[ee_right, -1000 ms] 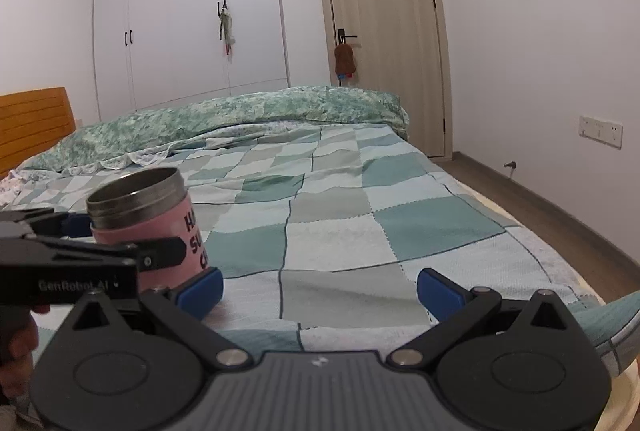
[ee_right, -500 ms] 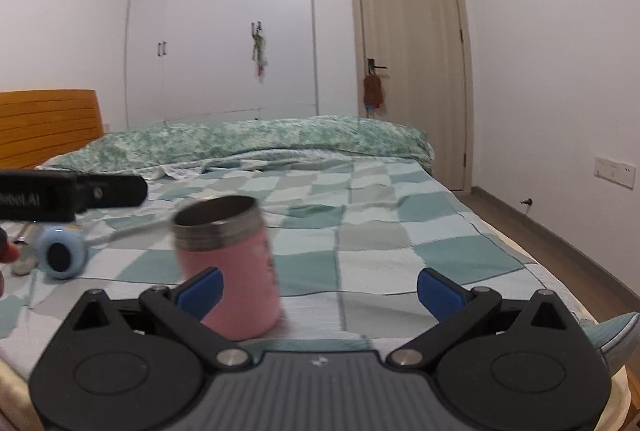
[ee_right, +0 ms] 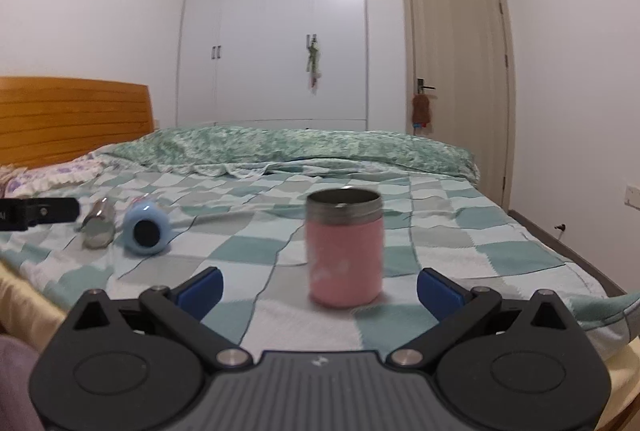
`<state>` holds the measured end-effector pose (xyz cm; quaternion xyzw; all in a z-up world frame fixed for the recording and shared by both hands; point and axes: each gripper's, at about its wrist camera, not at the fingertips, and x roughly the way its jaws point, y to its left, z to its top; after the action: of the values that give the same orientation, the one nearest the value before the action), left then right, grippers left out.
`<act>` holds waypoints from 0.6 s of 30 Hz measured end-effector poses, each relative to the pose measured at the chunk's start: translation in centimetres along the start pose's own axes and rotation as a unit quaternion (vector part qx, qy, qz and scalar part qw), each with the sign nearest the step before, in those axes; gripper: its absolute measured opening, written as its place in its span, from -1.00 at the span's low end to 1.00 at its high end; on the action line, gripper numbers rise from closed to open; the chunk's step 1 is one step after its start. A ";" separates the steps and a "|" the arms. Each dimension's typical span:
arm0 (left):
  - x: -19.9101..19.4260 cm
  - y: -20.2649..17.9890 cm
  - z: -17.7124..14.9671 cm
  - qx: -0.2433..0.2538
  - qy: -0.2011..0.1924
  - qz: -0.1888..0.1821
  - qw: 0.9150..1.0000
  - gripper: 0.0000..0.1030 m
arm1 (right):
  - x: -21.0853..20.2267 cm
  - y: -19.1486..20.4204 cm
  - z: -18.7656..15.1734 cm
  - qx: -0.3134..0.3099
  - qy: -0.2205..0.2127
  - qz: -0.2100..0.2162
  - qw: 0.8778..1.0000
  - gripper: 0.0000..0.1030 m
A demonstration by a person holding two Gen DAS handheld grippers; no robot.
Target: Flip cup upright
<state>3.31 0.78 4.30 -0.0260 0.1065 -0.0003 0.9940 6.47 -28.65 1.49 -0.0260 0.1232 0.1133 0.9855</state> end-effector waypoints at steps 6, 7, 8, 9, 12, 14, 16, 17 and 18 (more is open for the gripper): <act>-1.1 2.3 -3.2 0.016 -0.025 0.058 0.998 1.00 | -0.9 1.0 -1.8 -0.014 -0.017 -0.016 1.000 1.00; -1.0 2.2 -3.5 0.016 -0.029 0.059 0.998 1.00 | -1.2 1.0 -2.0 -0.012 -0.025 -0.018 0.999 1.00; -1.0 2.2 -3.8 0.017 -0.031 0.060 0.998 1.00 | -1.3 1.0 -2.1 -0.009 -0.030 -0.018 0.999 1.00; -1.2 2.2 -3.9 0.019 -0.035 0.061 0.997 1.00 | -1.4 0.9 -2.2 -0.005 -0.036 -0.020 0.999 1.00; -1.7 2.2 -3.9 0.022 -0.052 0.060 0.997 1.00 | -1.7 0.4 -2.2 0.007 -0.051 -0.028 0.998 1.00; -1.7 2.3 -4.0 0.019 -0.054 0.061 0.996 1.00 | -1.9 0.3 -2.3 0.011 -0.055 -0.028 0.998 1.00; -1.8 2.4 -4.1 0.016 -0.054 0.062 0.996 1.00 | -1.9 0.3 -2.3 0.009 -0.055 -0.030 0.998 1.00; -1.8 2.4 -4.1 0.016 -0.054 0.063 0.996 1.00 | -1.9 0.3 -2.3 0.008 -0.055 -0.031 0.998 1.00; -1.7 2.5 -4.1 0.015 -0.054 0.063 0.996 1.00 | -1.9 0.2 -2.4 0.007 -0.056 -0.033 0.998 1.00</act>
<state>0.73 3.07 0.54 -0.0039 0.0540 0.0618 0.9966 4.08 -29.03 -0.34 -0.0164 0.0681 0.0816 0.9942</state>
